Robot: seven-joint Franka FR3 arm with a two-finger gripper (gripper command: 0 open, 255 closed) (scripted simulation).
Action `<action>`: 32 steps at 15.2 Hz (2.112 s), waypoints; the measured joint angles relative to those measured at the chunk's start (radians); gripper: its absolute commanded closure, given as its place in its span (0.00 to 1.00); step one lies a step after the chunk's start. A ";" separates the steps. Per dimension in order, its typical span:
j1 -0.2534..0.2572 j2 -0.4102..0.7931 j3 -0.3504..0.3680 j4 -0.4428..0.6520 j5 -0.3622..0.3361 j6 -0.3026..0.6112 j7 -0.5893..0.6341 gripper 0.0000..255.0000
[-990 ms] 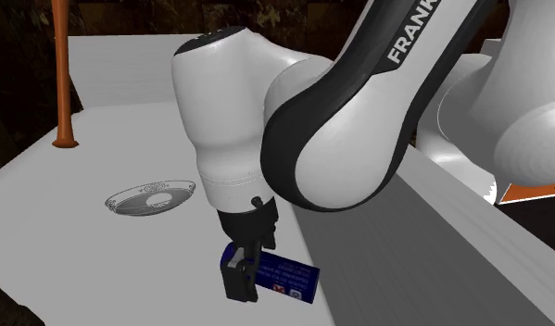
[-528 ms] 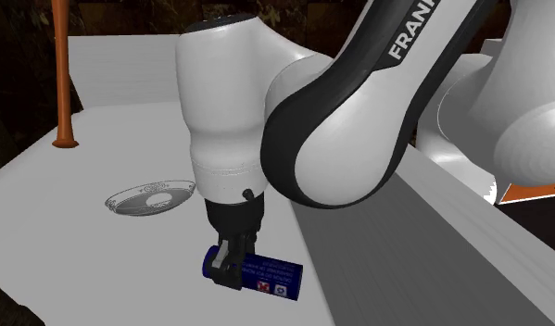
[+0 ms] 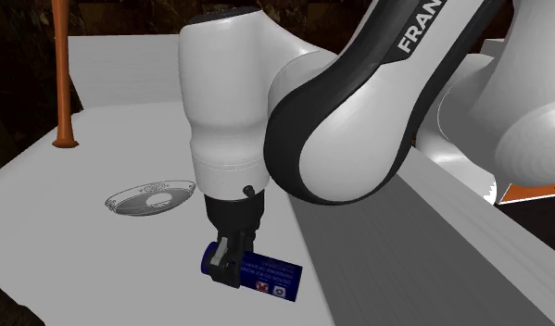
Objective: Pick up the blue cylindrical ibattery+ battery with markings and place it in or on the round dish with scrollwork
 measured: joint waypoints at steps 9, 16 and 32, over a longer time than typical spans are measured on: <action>0.020 -0.175 -0.034 -0.005 0.007 -0.221 -0.015 1.00; 0.027 -0.289 -0.056 0.035 -0.001 -0.374 -0.017 1.00; -0.033 -0.289 -0.115 0.213 -0.069 -0.552 -0.058 1.00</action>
